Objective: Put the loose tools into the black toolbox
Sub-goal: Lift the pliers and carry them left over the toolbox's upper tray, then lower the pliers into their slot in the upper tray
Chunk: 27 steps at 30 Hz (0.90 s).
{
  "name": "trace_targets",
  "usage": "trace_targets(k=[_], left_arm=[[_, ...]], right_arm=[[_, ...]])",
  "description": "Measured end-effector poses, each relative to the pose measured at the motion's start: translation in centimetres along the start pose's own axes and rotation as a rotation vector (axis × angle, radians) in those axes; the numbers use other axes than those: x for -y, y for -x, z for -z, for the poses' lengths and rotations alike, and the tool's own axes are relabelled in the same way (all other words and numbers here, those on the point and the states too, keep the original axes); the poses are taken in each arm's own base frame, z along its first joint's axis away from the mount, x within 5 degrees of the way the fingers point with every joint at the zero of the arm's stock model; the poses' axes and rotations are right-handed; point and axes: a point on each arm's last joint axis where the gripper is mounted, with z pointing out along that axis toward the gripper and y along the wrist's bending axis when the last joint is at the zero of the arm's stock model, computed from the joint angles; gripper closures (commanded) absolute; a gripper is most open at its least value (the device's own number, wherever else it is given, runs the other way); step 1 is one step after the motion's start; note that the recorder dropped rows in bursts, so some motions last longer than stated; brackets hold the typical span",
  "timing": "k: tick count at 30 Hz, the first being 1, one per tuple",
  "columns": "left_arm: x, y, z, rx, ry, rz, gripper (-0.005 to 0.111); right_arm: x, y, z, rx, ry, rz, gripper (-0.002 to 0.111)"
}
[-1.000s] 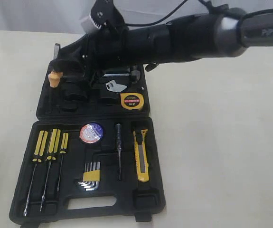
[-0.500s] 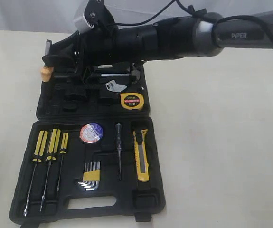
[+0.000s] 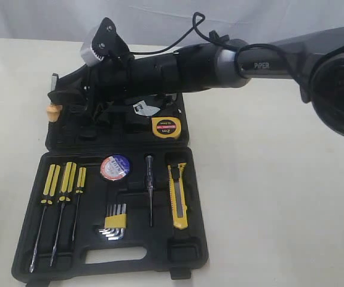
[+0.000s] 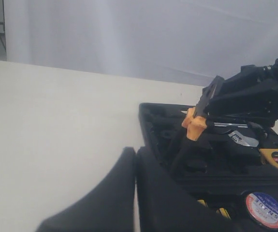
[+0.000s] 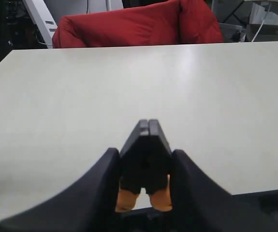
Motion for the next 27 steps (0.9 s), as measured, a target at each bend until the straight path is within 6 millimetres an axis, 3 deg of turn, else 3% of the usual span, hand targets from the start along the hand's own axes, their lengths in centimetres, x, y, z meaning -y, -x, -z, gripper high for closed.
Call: trace_targets(k=[17, 20, 27], left_arm=[[0.0, 0.0, 0.0, 0.0, 0.0, 0.0, 0.107], [0.0, 0.0, 0.0, 0.0, 0.0, 0.0, 0.107], [0.0, 0.0, 0.0, 0.0, 0.0, 0.0, 0.107]], right_arm=[[0.5, -0.5, 0.0, -0.05, -0.058, 0.008, 0.106], [0.4, -0.8, 0.0, -0.077, -0.048, -0.004, 0.094], [0.6, -1.2, 0.1, -0.149, -0.063, -0.072, 0.046]])
